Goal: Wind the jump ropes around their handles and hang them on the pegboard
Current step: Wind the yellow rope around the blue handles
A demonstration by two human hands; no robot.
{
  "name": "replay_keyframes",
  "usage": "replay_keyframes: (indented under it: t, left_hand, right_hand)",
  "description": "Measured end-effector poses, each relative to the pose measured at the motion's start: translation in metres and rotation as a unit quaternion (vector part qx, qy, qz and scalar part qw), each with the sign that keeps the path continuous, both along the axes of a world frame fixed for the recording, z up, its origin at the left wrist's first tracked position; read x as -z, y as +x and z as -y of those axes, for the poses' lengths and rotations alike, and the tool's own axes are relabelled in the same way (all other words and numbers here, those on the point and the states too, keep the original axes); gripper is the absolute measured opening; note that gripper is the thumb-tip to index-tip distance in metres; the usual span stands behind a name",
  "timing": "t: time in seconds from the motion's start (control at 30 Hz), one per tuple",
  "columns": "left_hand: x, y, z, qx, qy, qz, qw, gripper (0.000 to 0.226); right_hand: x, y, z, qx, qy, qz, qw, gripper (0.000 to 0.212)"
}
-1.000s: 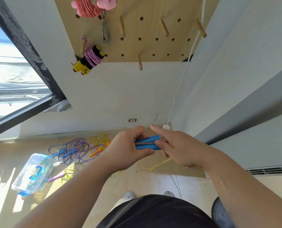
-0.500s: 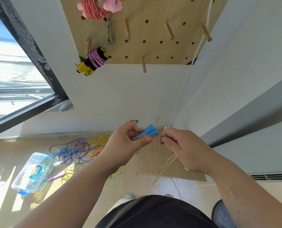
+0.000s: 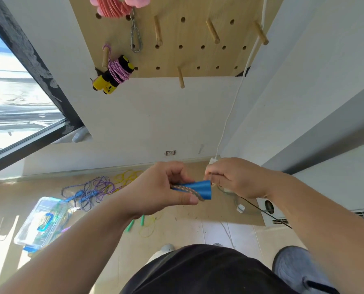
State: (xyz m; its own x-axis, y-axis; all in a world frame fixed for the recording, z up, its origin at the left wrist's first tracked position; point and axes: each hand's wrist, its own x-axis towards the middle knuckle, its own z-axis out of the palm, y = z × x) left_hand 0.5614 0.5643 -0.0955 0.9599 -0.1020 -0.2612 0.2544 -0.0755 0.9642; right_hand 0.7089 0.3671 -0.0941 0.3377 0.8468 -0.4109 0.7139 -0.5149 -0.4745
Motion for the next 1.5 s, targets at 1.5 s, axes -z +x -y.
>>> replay_keyframes:
  t: [1.5]
  left_hand:
    - [0.019, 0.034, 0.001, -0.334, -0.154, -0.049, 0.929, 0.029]
  right_hand:
    - [0.0, -0.037, 0.01, 0.354, 0.241, -0.194, 0.883, 0.033]
